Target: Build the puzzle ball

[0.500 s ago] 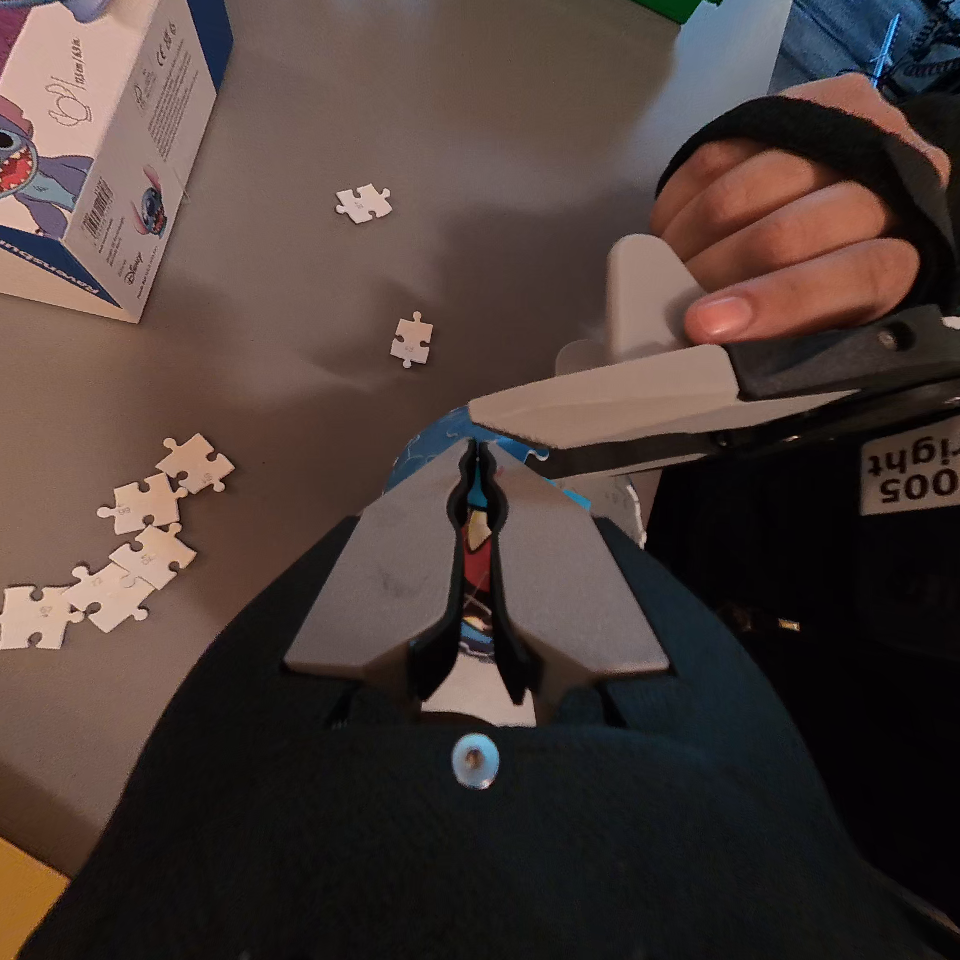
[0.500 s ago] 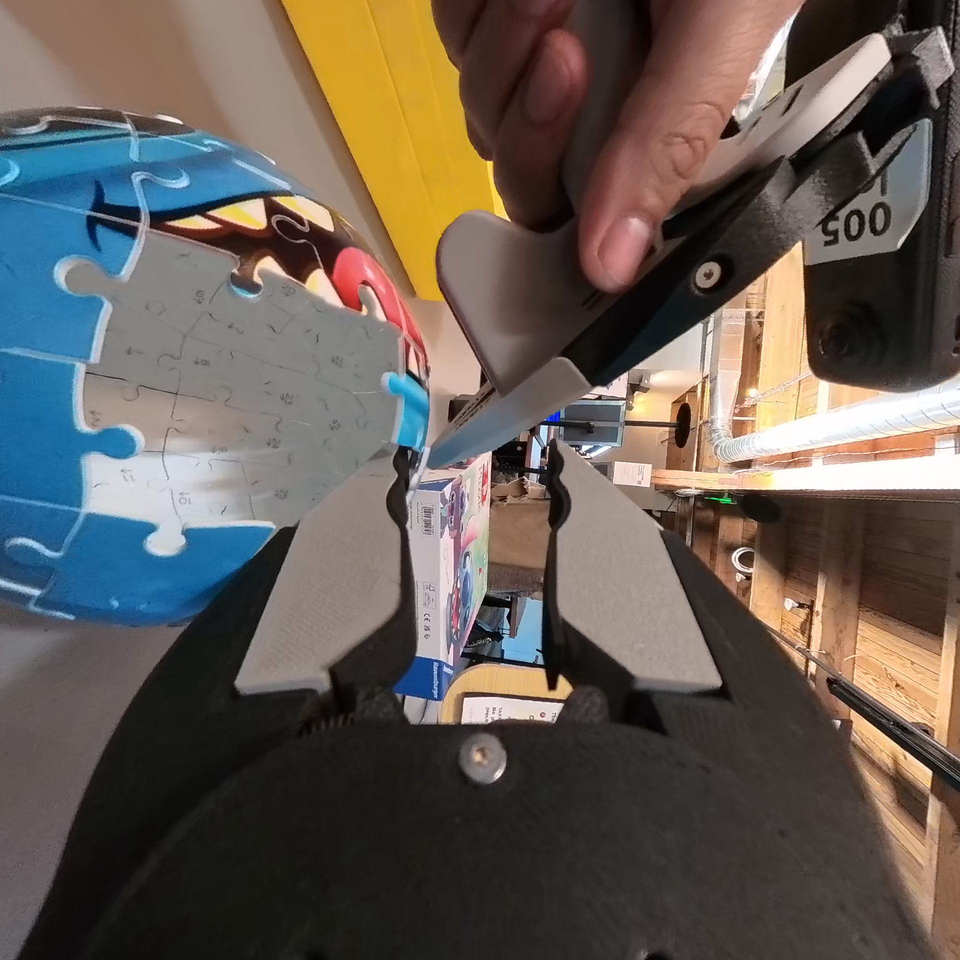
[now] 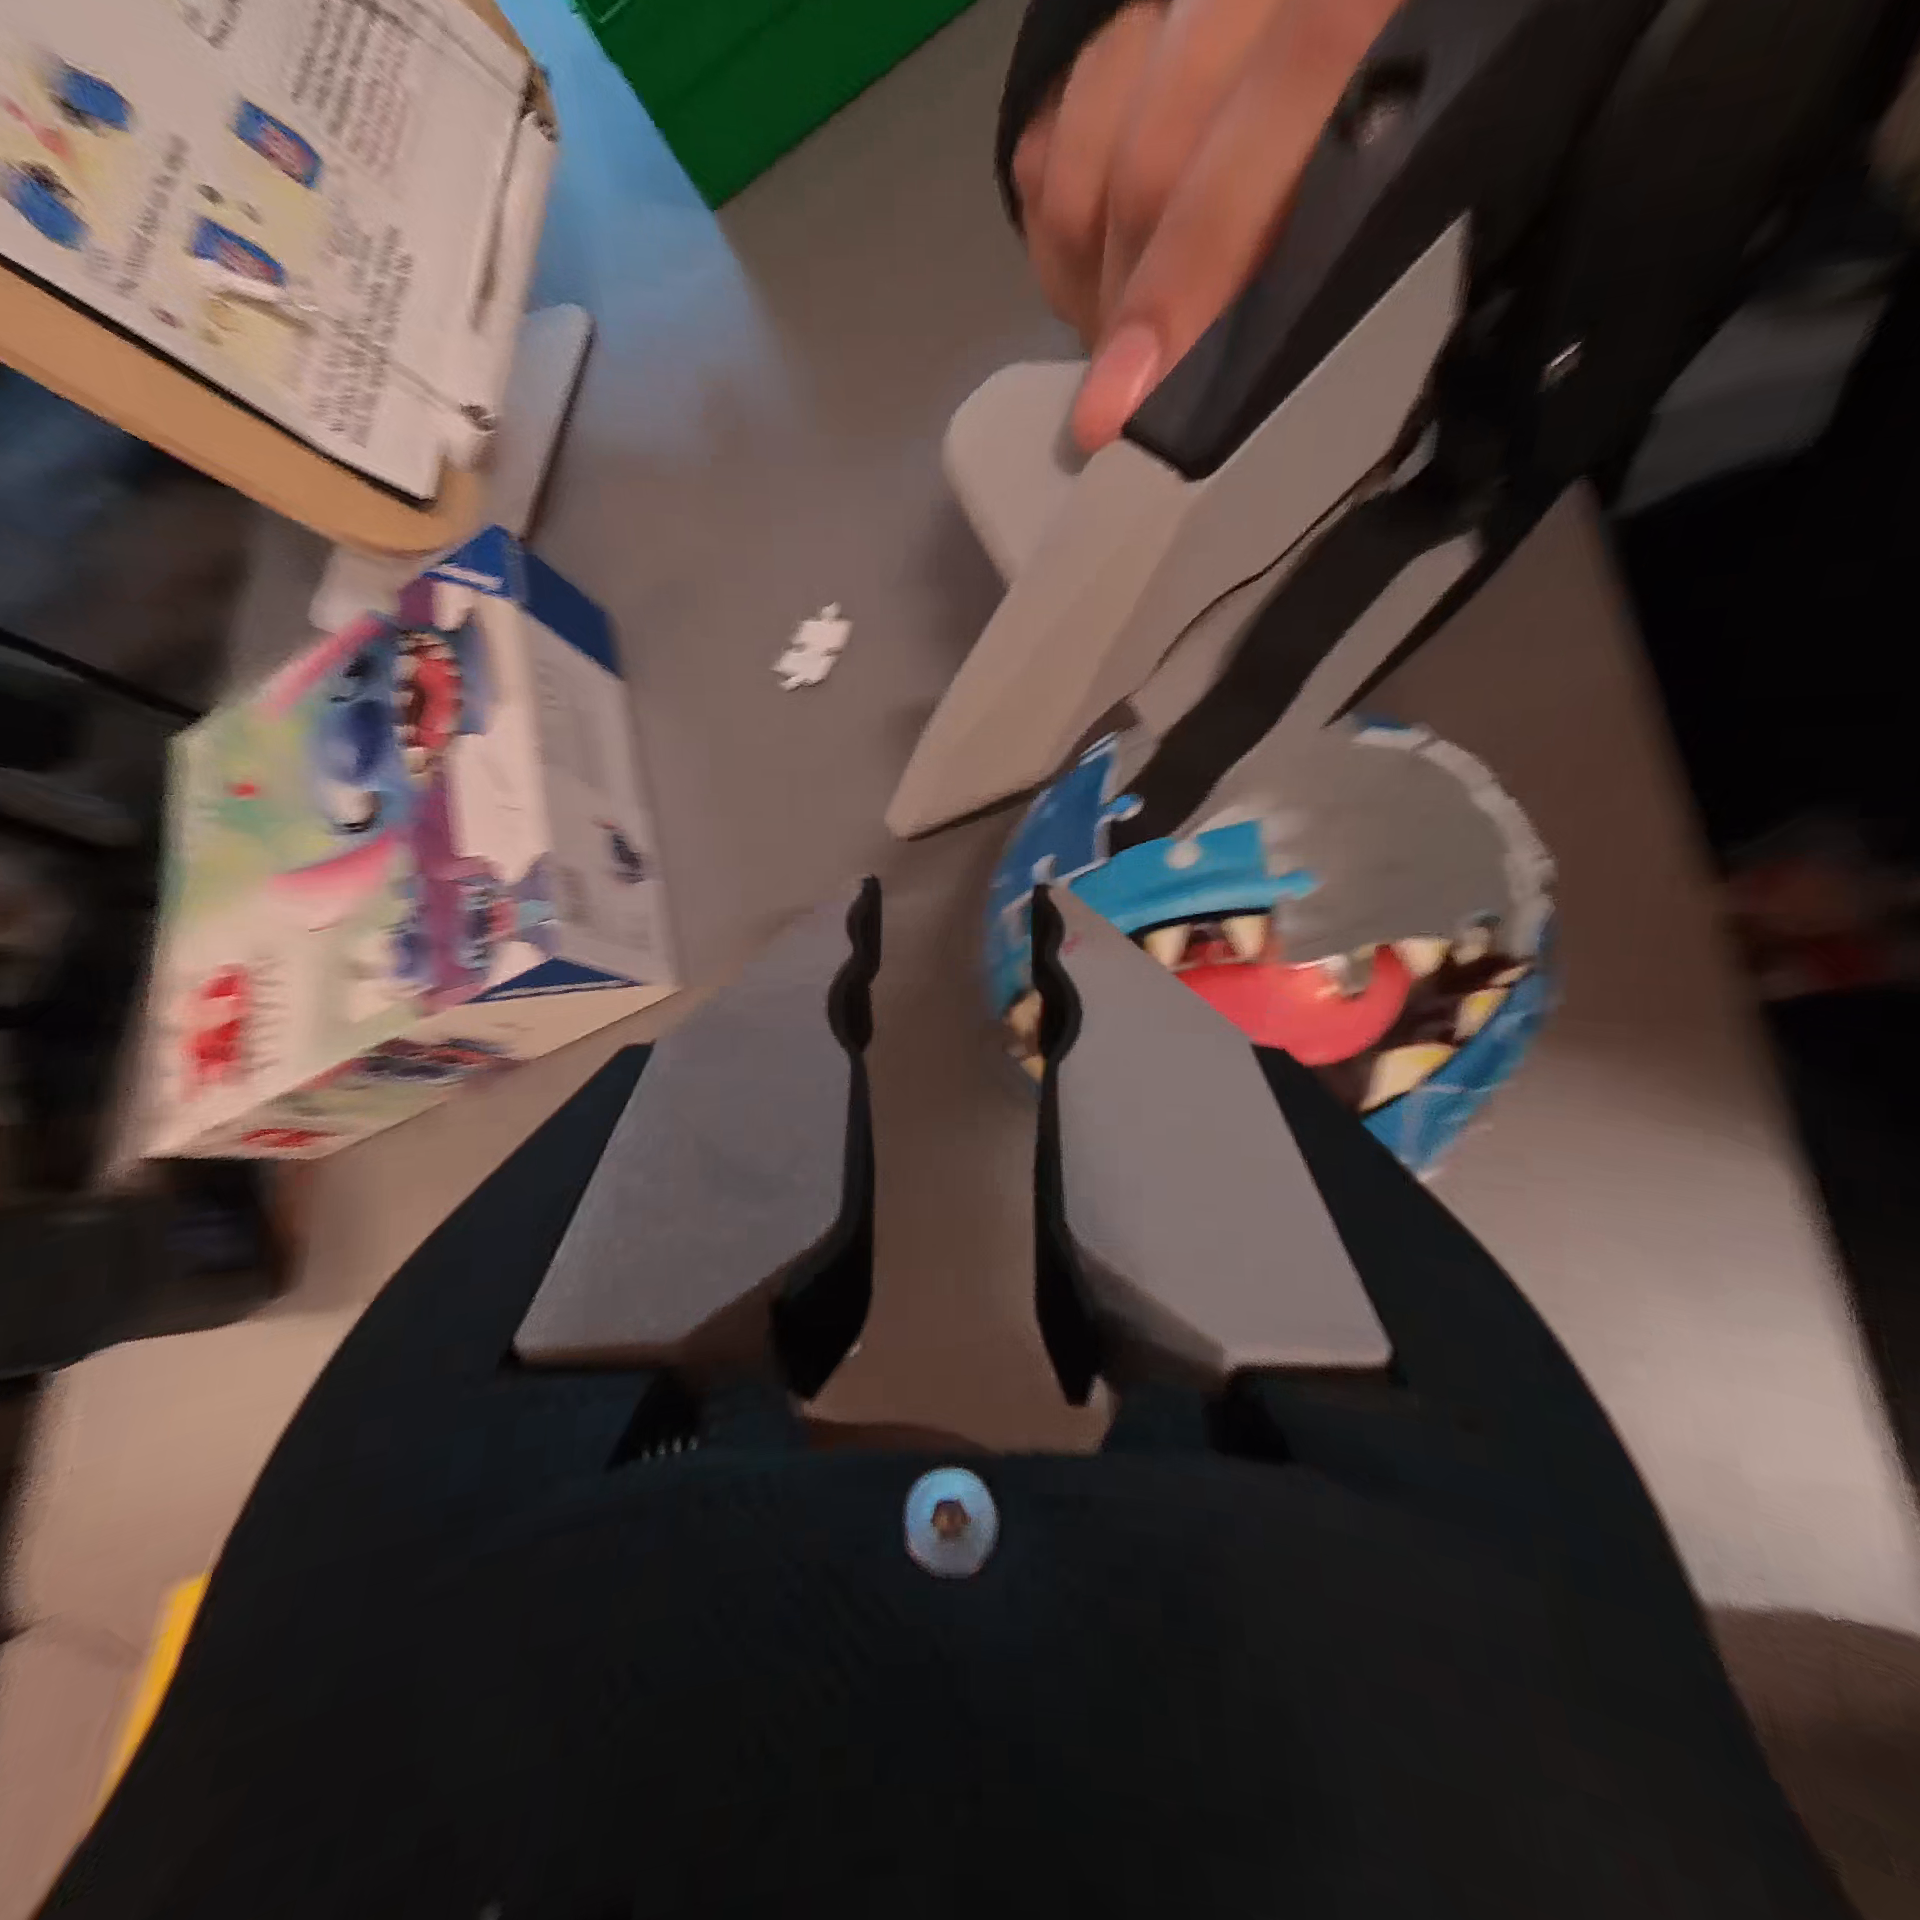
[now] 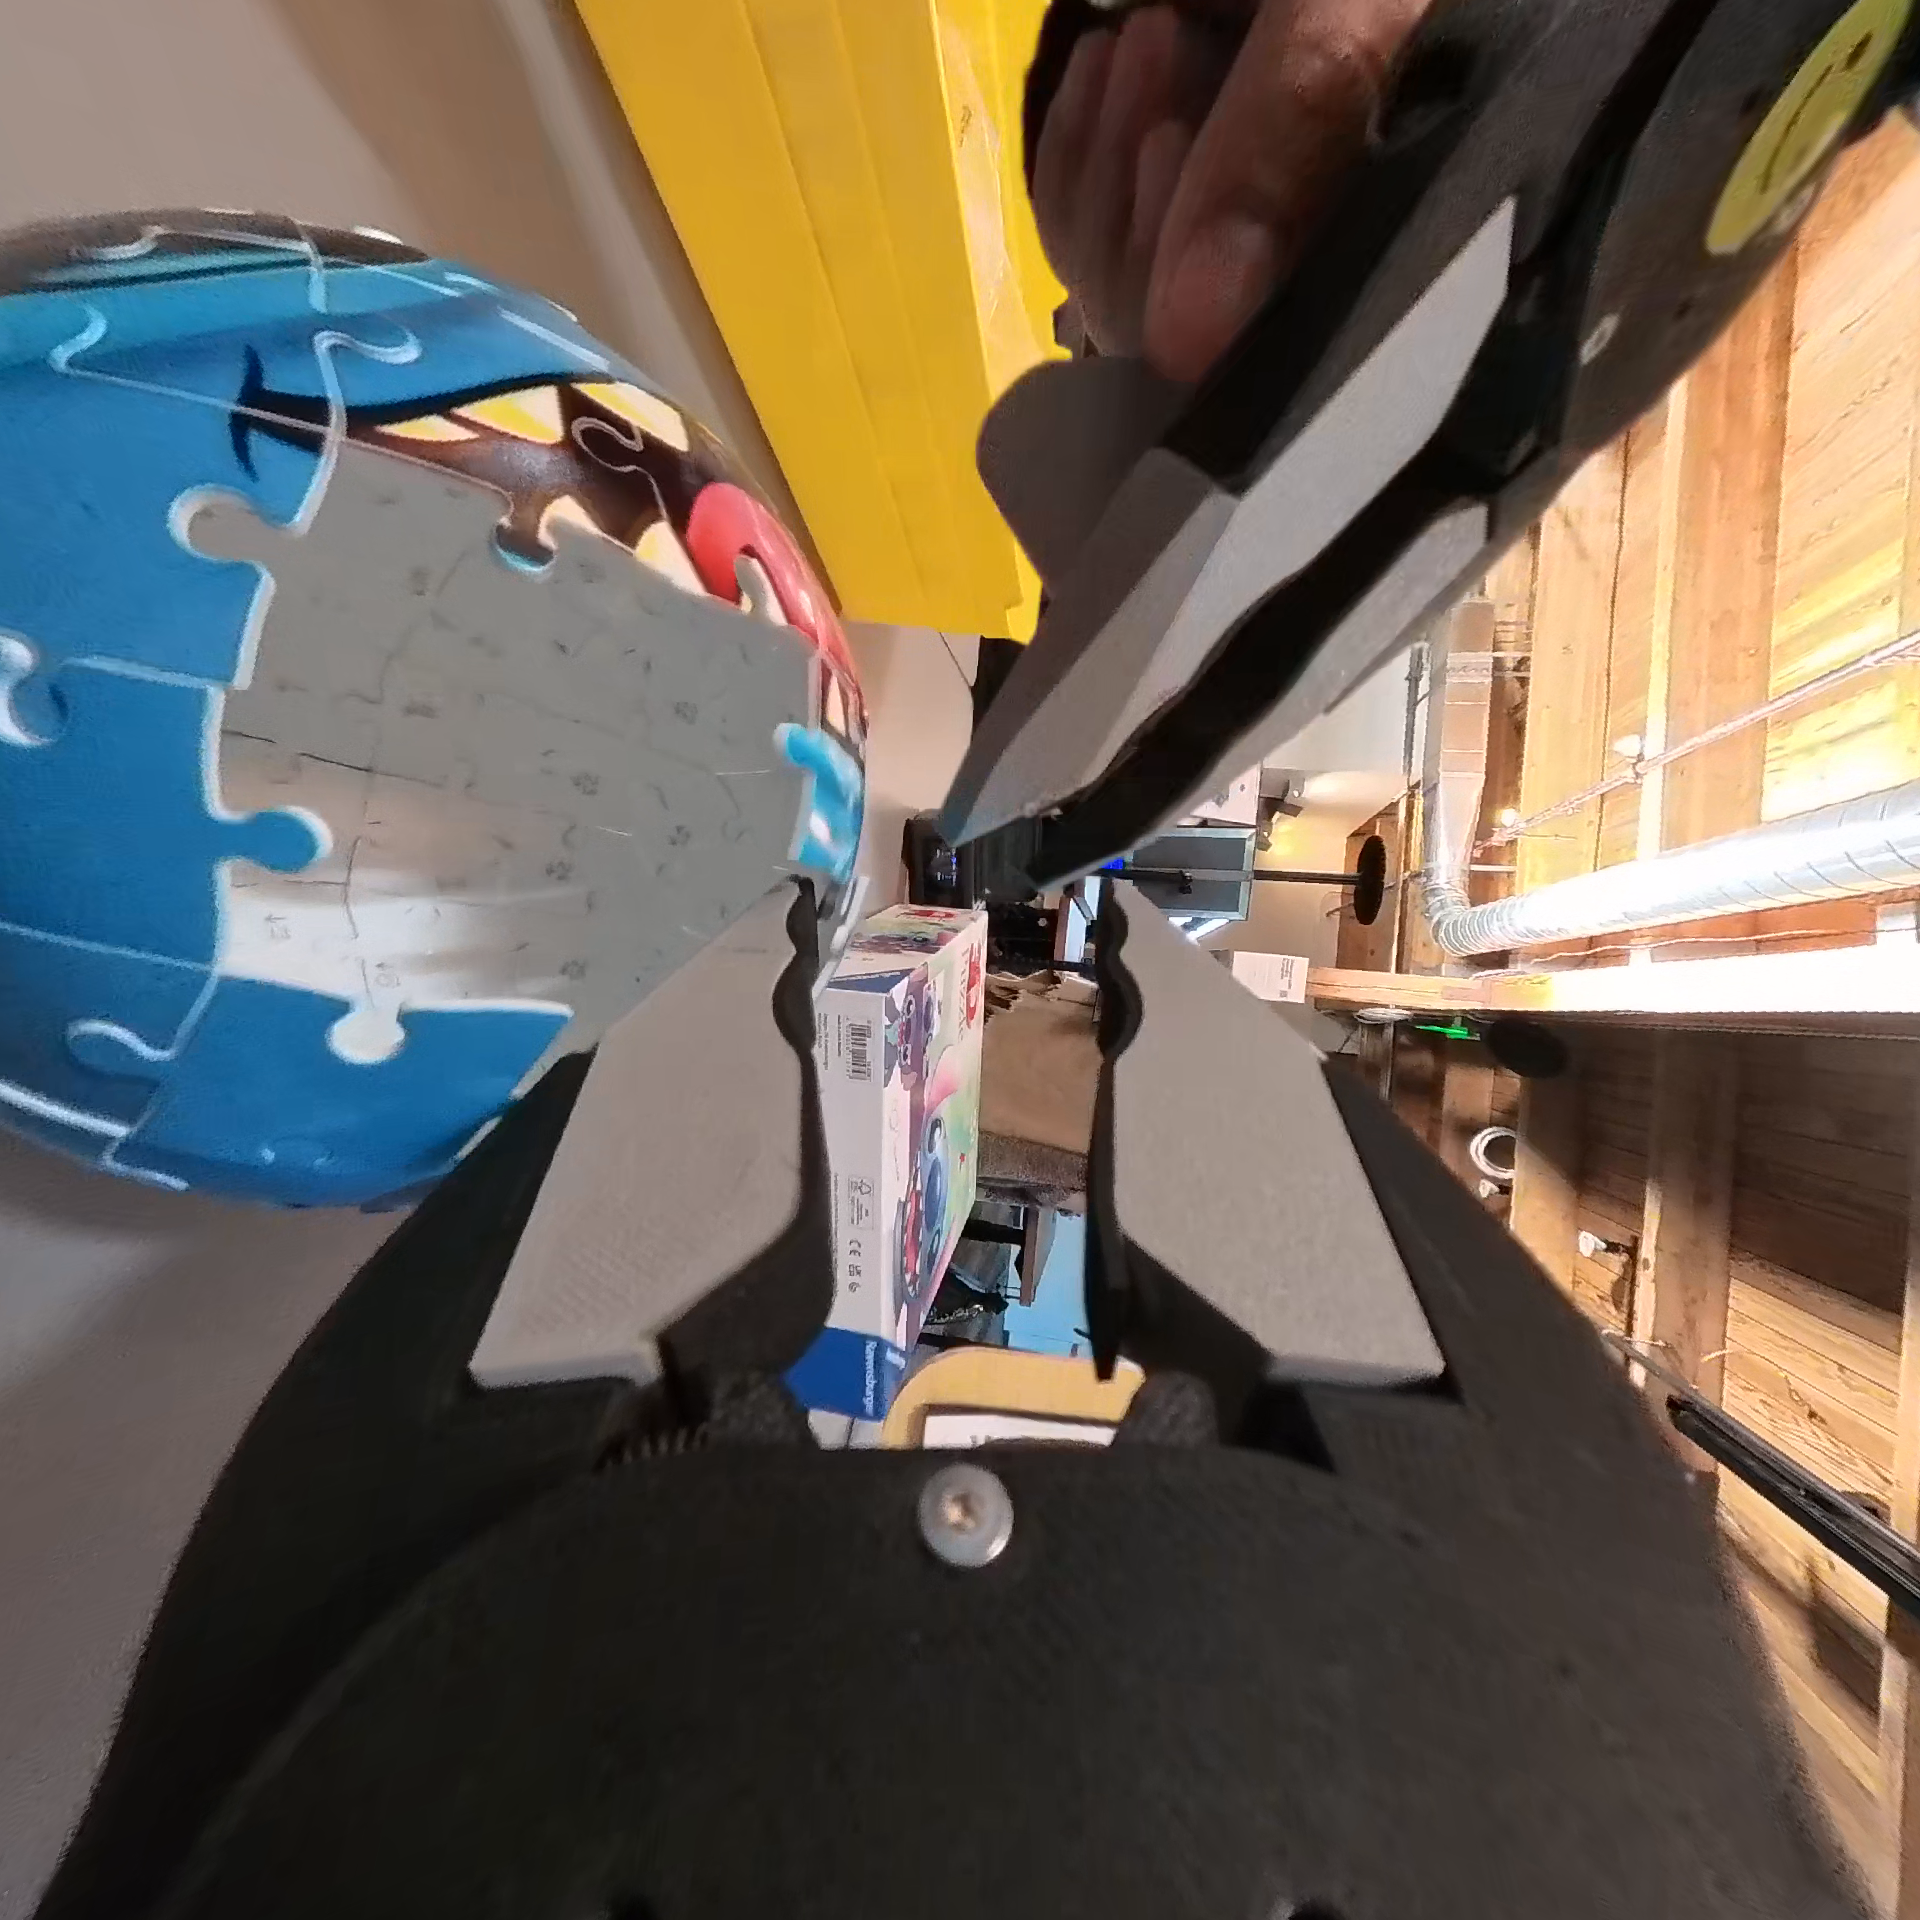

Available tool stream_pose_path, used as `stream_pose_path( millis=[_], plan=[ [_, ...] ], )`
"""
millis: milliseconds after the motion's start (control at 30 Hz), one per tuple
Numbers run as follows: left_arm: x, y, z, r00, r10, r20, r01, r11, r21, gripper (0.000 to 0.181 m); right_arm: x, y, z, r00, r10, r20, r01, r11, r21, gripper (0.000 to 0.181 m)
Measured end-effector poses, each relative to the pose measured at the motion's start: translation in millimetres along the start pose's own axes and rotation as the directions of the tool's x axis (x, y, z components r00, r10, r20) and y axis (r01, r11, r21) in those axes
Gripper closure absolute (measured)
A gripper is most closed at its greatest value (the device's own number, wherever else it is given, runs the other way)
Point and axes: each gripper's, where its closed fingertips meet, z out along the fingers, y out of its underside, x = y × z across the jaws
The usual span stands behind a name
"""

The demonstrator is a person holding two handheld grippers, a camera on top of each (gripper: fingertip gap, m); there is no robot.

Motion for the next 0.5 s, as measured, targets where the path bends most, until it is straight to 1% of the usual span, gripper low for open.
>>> stream_pose_path(
  millis=[67, 200, 300, 500],
  plan=[
    [-4, 3, 0, 0.999, 0.04, 0.008, -0.04, 0.999, -0.02, 0.155, 0, -2, 2, 1.0, -0.008, 0.007, 0.008, 1.0, 0.001, 0.13],
    [-1, 7, 3, 0.996, 0.077, -0.043, -0.078, 0.997, -0.026, 0.16, 1, -3, 4, 0.999, -0.035, 0.005, 0.035, 0.999, -0.003, 0.13],
    [1, 5, 10, 0.991, 0.117, -0.07, -0.119, 0.993, -0.01, 0.159, 1, -4, 1, 1.0, -0.031, 0.004, 0.031, 1.0, -0.003, 0.129],
    [-1, 7, 15, 0.986, 0.136, -0.1, -0.138, 0.99, -0.01, 0.157, 0, -4, -4, 1.0, -0.029, 0.008, 0.029, 1.0, -0.002, 0.13]
  ],
)
